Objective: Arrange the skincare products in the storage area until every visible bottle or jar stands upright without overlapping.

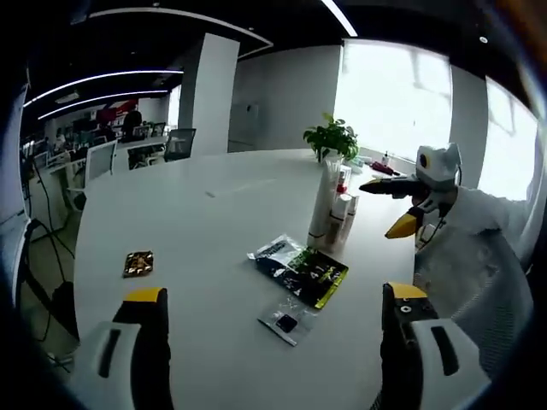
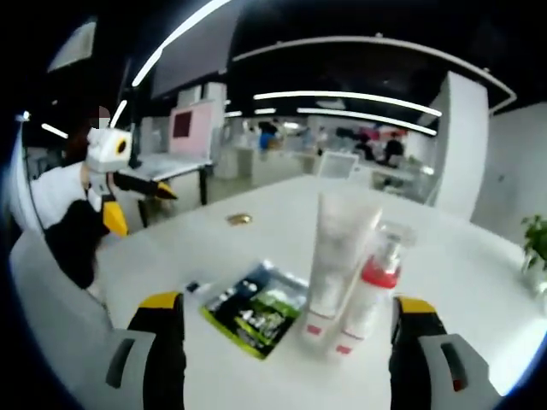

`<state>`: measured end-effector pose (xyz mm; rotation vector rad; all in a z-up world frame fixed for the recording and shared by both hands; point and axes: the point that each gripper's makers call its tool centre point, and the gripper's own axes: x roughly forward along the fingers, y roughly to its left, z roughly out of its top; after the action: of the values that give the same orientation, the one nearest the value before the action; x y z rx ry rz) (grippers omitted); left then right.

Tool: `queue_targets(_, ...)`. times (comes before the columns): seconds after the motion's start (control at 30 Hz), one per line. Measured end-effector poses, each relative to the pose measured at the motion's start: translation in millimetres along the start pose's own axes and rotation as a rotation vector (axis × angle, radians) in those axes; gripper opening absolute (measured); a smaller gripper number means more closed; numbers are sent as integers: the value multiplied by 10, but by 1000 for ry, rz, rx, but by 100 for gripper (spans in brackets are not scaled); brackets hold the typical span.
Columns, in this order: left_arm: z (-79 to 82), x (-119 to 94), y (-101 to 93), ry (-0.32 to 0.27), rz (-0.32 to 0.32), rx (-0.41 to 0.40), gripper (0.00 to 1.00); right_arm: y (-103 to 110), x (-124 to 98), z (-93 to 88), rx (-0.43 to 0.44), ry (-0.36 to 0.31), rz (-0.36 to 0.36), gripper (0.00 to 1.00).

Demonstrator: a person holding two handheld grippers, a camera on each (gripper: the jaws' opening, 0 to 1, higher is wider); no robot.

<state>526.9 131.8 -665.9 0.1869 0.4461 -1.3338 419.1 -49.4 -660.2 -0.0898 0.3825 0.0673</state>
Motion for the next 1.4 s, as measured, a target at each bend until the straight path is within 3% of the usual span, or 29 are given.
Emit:
queue_targets(0.1, 16, -4, -23, 3, 8, 6, 99, -31, -20, 17, 38, -12, -2, 100)
queue_targets(0.4, -36, 66, -100, 13, 31, -11, 99, 57, 9, -40, -3, 18, 33, 100)
queue_targets(0.6, -82, 61, -49, 32, 43, -10, 99, 61, -31, 122, -3, -42, 22, 100)
queue_targets(0.73, -79, 40, -48, 33, 45, -2, 99, 95, -18, 130, 0, -44, 32, 100)
queue_targets(1.4, -91, 34, 57, 31, 44, -3, 99, -42, 24, -72, 9, 24, 4, 100)
